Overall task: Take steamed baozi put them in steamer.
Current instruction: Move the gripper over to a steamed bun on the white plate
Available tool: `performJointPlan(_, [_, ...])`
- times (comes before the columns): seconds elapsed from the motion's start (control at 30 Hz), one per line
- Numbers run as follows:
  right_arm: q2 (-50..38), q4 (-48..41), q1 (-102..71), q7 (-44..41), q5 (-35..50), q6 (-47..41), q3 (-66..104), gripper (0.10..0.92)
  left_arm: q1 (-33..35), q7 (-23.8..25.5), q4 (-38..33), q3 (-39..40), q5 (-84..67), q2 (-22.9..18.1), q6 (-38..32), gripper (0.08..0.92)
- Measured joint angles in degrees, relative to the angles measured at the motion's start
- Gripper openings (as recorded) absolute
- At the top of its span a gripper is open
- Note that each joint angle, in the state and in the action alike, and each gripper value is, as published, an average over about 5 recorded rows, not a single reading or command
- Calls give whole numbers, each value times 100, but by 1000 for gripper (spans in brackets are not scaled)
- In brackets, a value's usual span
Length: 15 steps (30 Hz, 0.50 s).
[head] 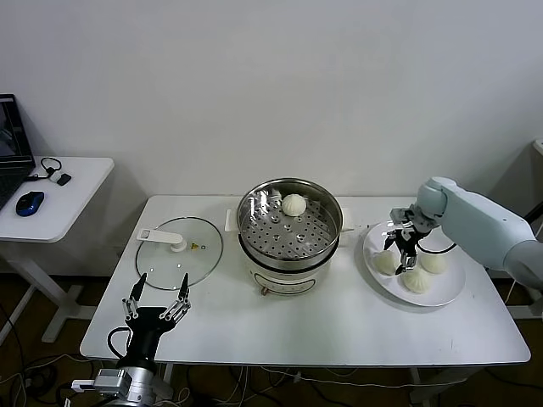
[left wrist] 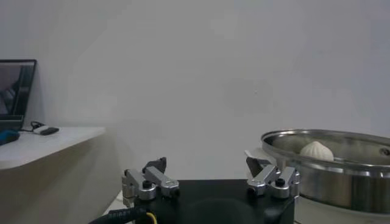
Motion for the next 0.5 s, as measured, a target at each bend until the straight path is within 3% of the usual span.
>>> performJointPlan(0.3, [41, -80, -37, -39, -39, 21, 73, 730, 0, 0, -1, 1, 3, 1, 4, 823])
performJointPlan(0.5, [48, -78, -18, -69, -50, 18, 99, 713, -17, 0, 4, 16, 14, 0, 5, 823])
